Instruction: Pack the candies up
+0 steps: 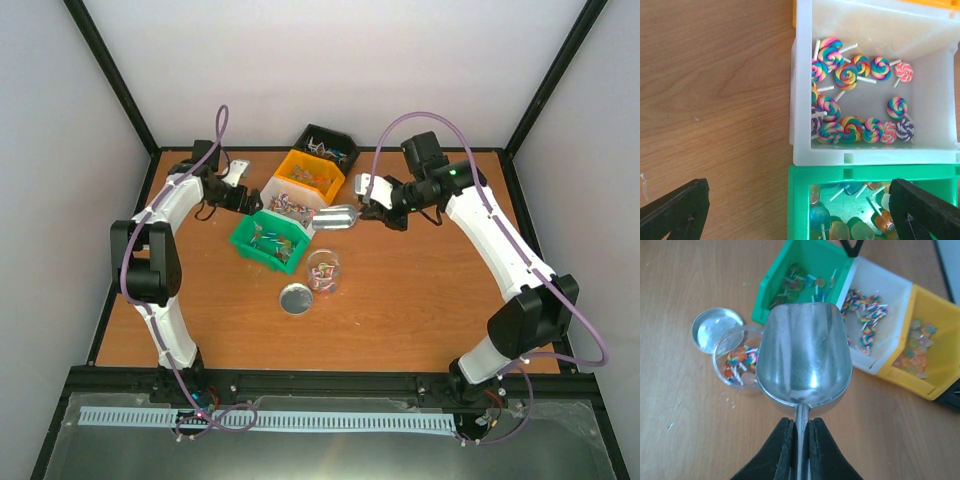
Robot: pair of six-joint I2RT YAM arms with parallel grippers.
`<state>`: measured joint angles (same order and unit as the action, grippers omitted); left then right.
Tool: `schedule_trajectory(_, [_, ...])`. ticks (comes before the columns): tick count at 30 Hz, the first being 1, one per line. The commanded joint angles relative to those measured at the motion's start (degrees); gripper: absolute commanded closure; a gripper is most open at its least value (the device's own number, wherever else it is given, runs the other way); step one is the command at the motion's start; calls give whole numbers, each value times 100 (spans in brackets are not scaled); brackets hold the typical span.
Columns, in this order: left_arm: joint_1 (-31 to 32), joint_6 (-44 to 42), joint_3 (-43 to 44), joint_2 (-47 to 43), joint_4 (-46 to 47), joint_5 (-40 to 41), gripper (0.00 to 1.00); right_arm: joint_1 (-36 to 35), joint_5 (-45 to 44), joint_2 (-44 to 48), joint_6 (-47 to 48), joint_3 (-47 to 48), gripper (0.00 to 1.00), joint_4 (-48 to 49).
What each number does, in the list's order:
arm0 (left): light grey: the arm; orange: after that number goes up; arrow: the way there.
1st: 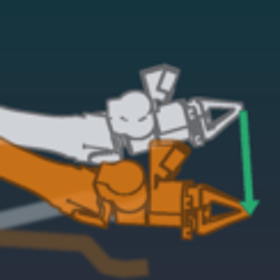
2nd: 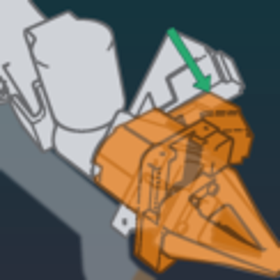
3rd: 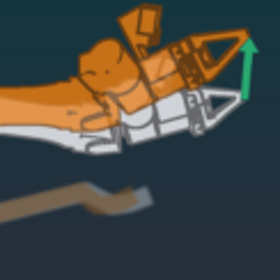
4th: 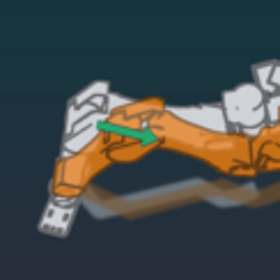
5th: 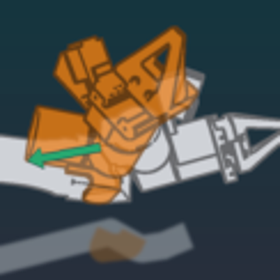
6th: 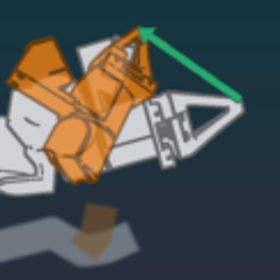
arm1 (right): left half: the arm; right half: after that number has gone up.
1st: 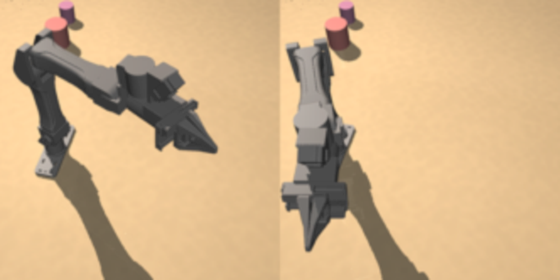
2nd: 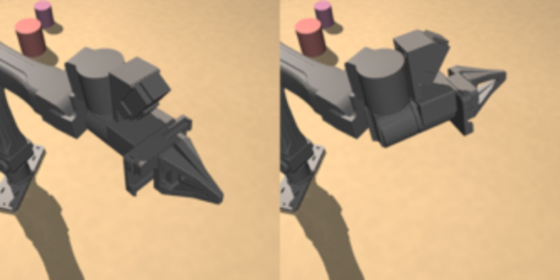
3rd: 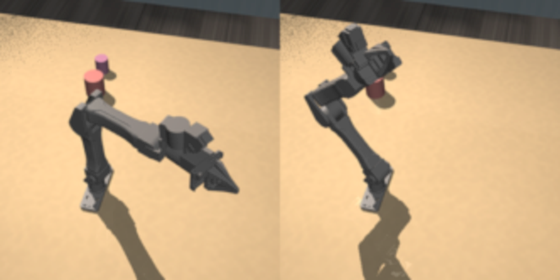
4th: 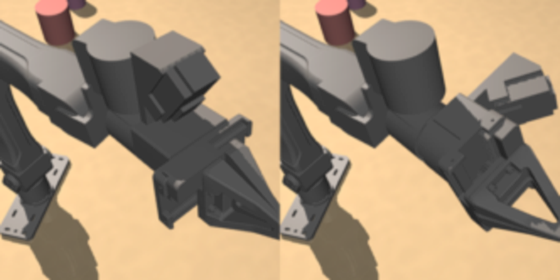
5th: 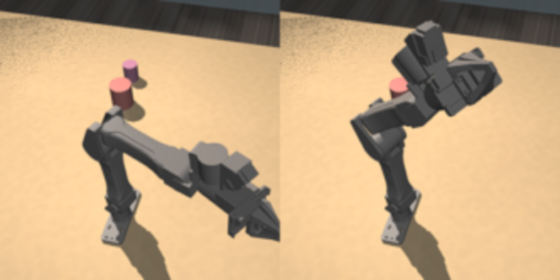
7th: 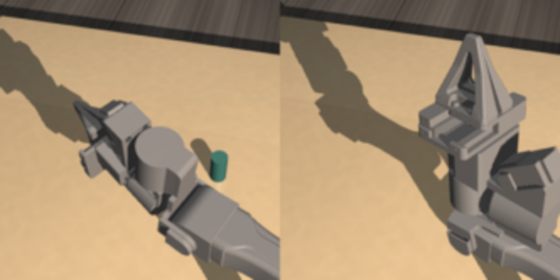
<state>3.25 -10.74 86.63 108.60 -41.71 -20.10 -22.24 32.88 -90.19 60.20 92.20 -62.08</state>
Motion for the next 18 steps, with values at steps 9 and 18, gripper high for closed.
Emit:
schedule_trajectory(9, [-43,-43,498,-15,-311,-42,0,-26,284,-517,-1605,160,97,1548])
schedule_trajectory(18, [-39,26,536,-75,-311,70,0,512,197,-838,-3026,-524,97,2602])
